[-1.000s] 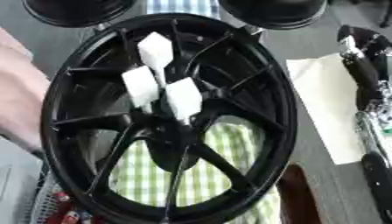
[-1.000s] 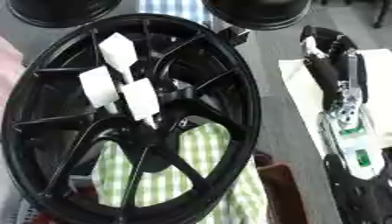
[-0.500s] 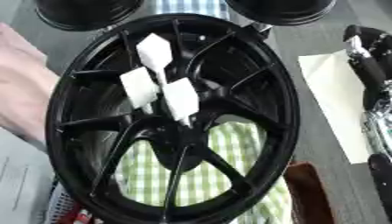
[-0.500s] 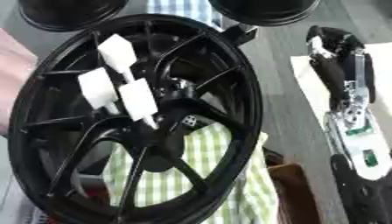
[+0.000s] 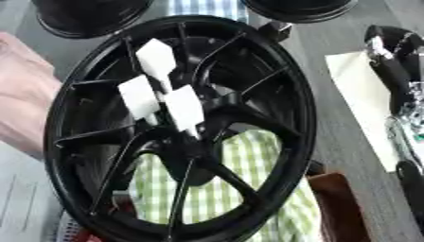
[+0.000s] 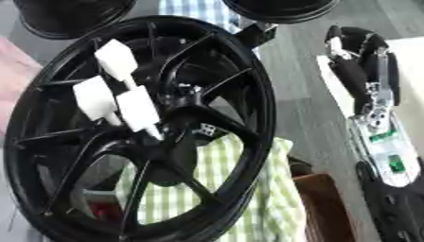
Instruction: Pull the pin out of the wheel hub.
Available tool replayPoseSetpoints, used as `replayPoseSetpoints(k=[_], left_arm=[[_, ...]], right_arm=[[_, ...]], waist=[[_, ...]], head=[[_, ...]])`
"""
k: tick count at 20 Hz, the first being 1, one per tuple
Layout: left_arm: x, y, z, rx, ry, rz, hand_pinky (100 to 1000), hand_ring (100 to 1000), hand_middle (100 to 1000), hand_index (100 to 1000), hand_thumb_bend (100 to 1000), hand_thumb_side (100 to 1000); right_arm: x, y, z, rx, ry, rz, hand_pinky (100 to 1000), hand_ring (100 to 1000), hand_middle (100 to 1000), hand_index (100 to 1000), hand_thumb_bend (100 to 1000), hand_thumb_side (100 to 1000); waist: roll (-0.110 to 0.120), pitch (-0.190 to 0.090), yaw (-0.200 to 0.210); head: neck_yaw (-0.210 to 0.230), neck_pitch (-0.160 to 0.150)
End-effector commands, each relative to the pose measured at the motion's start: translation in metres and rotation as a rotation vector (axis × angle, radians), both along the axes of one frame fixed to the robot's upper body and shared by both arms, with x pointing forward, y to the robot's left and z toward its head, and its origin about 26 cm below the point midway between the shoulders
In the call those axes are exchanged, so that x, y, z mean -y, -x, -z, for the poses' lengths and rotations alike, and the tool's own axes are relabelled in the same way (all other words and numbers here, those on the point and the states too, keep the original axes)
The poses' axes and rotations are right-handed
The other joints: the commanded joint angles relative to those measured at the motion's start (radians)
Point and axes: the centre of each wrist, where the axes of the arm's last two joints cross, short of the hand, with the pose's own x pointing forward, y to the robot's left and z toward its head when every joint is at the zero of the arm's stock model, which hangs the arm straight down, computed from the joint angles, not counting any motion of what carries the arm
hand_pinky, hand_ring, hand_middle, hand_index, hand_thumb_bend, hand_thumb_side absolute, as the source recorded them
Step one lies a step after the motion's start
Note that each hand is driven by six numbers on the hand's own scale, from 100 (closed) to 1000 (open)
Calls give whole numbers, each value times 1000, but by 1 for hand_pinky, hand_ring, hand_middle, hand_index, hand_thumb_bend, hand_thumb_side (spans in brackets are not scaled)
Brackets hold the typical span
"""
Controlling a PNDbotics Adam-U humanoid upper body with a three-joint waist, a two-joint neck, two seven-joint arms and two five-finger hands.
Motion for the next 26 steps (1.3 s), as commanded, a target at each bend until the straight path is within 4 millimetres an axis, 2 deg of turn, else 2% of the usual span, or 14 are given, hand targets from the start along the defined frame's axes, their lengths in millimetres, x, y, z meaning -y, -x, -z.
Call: replayPoseSetpoints(k=[1,5,10,11,12,13,18,26], left_arm=[[-5,-6,-13,16,-206,-5,804,724,667,791,475,647],[-14,-8,-36,75,-411,-6,802,724,668,792,491,647],[-31,7,-67,155,-662,-27,804,726,672,795,494,651],[-32,12,-74,170,-708,-25,804,726,672,794,487,696],[-34,16,-81,181,-744,-19,804,726,671,794,490,647],[-34,19,-88,187,-770,-9,804,727,672,795,495,649],[-21,18,-105,191,-839,34,809,733,678,800,507,654],[3,-14,-114,132,-911,96,807,732,678,799,505,677]], right_arm=[[4,3,-12,29,34,15,810,766,592,700,268,410],[2,3,-11,29,26,7,810,766,592,700,267,411],[-2,1,-10,25,20,-15,811,766,592,700,266,414],[-3,0,-10,23,20,-20,811,766,592,700,267,411],[-3,0,-10,21,21,-25,811,766,592,700,266,415],[-4,0,-10,20,22,-30,811,766,592,700,265,415],[-4,-1,-12,22,31,-39,812,767,592,700,262,412],[-2,1,-17,24,54,-41,812,767,592,701,258,410]], waist=[[-6,-19,4],[-17,-20,0],[-30,-18,-17],[-32,-17,-20],[-34,-17,-22],[-36,-17,-23],[-45,-20,-22],[-60,-27,-22]], head=[[-4,-19],[7,-27],[48,-38],[56,-39],[63,-40],[70,-41],[68,-50],[49,-42]])
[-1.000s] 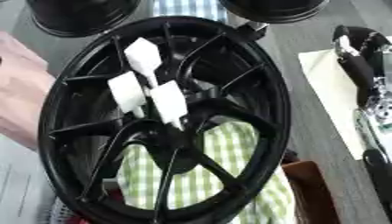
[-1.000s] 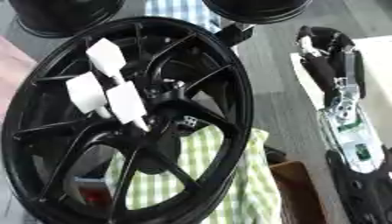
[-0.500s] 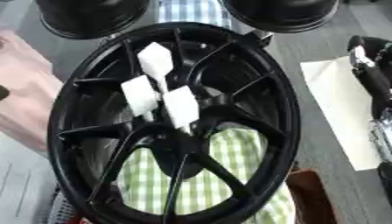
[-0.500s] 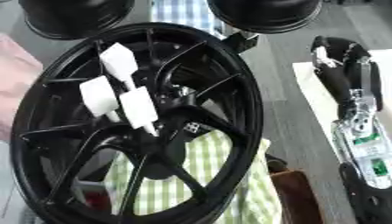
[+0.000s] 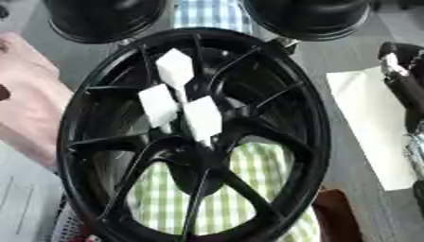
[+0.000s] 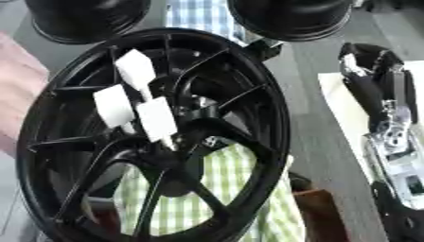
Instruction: Pull the pin out of the wheel hub.
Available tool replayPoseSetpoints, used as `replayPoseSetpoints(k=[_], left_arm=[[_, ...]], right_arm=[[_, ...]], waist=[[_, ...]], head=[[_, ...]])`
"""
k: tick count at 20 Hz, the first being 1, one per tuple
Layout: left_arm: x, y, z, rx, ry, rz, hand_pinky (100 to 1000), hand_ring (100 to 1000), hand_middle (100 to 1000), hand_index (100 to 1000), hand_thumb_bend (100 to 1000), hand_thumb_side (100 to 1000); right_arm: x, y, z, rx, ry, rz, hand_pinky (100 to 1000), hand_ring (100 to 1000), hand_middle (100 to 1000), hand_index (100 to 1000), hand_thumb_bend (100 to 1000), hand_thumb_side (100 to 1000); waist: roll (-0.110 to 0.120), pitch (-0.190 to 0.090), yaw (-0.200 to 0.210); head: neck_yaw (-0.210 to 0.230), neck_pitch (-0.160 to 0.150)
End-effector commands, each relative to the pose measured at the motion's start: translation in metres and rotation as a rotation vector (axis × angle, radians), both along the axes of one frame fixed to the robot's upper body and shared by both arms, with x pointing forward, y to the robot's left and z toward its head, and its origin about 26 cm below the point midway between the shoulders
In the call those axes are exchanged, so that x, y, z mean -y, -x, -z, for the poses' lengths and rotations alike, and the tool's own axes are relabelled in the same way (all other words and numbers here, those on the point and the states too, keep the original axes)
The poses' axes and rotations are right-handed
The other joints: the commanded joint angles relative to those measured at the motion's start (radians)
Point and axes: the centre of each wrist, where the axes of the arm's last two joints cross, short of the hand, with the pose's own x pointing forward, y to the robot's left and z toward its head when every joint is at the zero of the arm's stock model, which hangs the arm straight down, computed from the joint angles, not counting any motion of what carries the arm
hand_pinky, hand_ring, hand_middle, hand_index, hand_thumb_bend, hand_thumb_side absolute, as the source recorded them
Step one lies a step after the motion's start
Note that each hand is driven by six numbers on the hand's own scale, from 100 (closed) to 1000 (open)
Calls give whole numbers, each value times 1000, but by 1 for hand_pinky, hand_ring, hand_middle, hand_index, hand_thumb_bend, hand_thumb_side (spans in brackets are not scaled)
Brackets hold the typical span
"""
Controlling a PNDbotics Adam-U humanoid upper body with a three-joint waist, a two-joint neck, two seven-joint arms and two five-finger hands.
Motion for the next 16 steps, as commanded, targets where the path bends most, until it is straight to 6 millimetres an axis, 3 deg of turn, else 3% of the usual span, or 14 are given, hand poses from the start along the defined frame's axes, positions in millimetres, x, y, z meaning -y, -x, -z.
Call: replayPoseSetpoints(k=[1,7,11,16], left_arm=[[3,-10,-8,-21,-41,-15,806,731,677,798,501,679],[9,-14,-20,-76,-83,-16,806,731,677,798,501,679],[32,-17,-27,-118,-102,54,803,727,673,792,487,684],[44,-19,-40,-155,-143,76,803,728,674,792,489,669]], right_arm=[[3,3,-14,32,37,-5,812,767,592,701,257,410],[3,3,-14,31,36,-4,812,767,592,701,257,410],[-1,1,-14,33,27,-21,813,767,592,701,256,412],[-5,0,-14,38,21,-35,813,767,592,700,256,415]], waist=[[-3,-27,2],[-5,-28,6],[-10,-24,-12],[-14,-15,-25]], head=[[-10,-4],[-18,-2],[-64,-9],[-48,-20]])
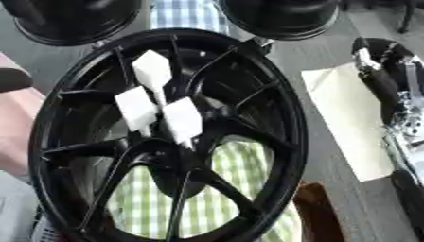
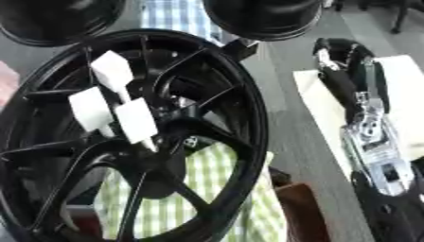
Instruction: Pull the pin out of the wheel hub.
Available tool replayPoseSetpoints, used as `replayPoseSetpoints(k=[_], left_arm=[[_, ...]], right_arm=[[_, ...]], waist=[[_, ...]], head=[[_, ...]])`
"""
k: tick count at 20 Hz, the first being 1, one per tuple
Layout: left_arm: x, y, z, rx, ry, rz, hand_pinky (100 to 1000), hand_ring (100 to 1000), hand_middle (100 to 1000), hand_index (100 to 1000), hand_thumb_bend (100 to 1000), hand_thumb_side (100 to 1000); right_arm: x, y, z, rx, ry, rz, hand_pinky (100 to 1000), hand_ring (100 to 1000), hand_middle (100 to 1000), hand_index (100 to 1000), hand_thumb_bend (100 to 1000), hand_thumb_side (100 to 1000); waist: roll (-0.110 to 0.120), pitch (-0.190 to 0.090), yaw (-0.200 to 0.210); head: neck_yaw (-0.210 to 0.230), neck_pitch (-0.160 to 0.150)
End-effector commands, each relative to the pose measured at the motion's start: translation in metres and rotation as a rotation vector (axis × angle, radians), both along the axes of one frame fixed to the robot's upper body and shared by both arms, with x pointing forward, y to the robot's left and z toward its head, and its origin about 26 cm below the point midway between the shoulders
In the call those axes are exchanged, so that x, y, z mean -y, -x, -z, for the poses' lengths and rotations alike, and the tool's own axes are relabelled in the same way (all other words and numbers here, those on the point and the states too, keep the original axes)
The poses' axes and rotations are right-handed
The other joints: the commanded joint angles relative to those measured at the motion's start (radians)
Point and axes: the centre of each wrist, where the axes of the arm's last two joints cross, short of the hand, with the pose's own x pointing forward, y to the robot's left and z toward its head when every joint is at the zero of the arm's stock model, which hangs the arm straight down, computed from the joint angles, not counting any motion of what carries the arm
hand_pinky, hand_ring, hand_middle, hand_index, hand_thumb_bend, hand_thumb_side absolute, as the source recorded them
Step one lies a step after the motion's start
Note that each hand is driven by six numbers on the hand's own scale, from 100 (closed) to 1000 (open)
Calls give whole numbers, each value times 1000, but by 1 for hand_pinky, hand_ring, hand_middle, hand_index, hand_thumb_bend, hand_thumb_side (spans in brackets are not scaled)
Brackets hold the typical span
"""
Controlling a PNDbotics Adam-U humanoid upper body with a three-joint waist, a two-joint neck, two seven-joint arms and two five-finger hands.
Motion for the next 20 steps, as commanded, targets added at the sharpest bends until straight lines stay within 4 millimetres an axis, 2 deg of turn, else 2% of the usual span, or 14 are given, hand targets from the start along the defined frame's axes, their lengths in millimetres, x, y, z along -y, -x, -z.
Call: replayPoseSetpoints(k=[1,8,16,20], left_arm=[[1,4,-17,3,-27,0,803,729,674,793,492,662],[3,9,-36,-27,-68,8,804,736,695,806,497,608],[9,7,-43,-39,-73,37,803,736,701,807,487,572],[17,4,-47,-42,-73,58,801,735,700,806,493,575]], right_arm=[[-2,1,-12,36,16,-20,813,767,592,700,255,415],[-7,-1,-17,53,18,-45,813,767,593,701,253,417],[-10,-1,-22,67,17,-59,814,767,593,701,251,418],[-11,-2,-23,71,18,-66,814,767,594,701,249,419]], waist=[[-2,-14,-6],[-3,4,-30],[-2,18,-77],[2,22,-91]], head=[[11,-20],[49,-39],[86,-58],[94,-58]])
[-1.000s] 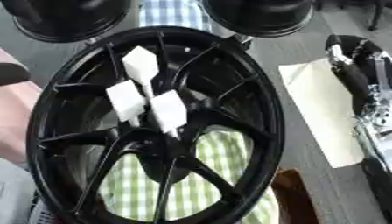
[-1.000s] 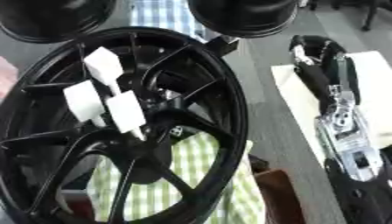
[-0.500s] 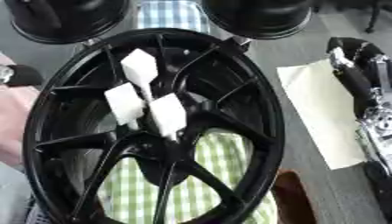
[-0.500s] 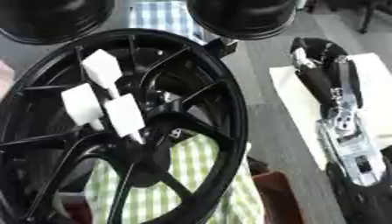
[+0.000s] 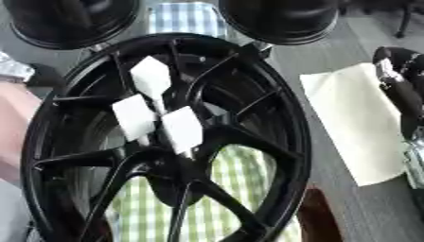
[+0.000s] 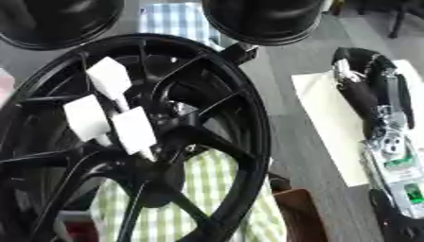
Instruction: Pull the pin out of the wheel hub.
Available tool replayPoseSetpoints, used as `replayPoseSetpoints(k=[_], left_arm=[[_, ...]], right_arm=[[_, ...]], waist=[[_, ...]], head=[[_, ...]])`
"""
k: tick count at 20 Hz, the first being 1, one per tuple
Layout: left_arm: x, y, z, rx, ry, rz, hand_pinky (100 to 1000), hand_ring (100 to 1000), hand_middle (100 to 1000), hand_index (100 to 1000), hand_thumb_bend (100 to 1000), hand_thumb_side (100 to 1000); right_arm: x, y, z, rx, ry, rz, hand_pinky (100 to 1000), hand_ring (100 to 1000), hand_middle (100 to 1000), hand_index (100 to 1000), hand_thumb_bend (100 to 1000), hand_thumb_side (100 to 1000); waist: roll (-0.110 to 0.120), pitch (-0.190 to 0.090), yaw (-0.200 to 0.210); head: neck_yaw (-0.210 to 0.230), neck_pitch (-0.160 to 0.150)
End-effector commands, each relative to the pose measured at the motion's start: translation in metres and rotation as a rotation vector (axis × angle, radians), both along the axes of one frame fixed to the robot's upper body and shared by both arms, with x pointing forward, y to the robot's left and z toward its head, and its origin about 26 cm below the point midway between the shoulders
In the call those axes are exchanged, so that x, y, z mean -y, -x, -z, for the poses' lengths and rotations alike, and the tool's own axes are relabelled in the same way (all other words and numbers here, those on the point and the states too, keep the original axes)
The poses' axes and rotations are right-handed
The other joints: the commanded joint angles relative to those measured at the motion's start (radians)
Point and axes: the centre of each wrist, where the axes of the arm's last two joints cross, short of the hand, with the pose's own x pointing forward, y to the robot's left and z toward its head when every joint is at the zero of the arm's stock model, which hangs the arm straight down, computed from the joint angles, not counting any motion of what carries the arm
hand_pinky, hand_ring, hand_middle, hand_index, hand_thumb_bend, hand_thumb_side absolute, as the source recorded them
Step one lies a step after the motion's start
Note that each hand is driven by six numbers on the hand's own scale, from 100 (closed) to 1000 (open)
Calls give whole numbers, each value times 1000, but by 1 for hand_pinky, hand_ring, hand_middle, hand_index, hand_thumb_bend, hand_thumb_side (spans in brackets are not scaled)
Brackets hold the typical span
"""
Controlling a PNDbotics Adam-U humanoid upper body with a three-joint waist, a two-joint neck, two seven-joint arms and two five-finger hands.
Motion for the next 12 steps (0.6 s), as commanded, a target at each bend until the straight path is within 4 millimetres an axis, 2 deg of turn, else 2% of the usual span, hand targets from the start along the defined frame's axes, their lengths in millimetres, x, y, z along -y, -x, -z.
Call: replayPoseSetpoints(k=[1,7,12], left_arm=[[3,2,-13,22,5,14,801,735,700,806,492,574],[18,-5,-13,17,-5,51,800,735,705,809,493,557],[23,-10,-11,12,-12,60,801,736,708,811,493,555]], right_arm=[[-1,2,-12,36,20,-16,814,767,594,701,249,419],[-3,1,-14,41,18,-26,814,767,594,701,241,420],[-5,0,-15,45,15,-30,814,767,594,701,247,422]], waist=[[1,-13,-5],[3,-4,-17],[3,2,-24]], head=[[8,-12],[11,-18],[15,-22]])
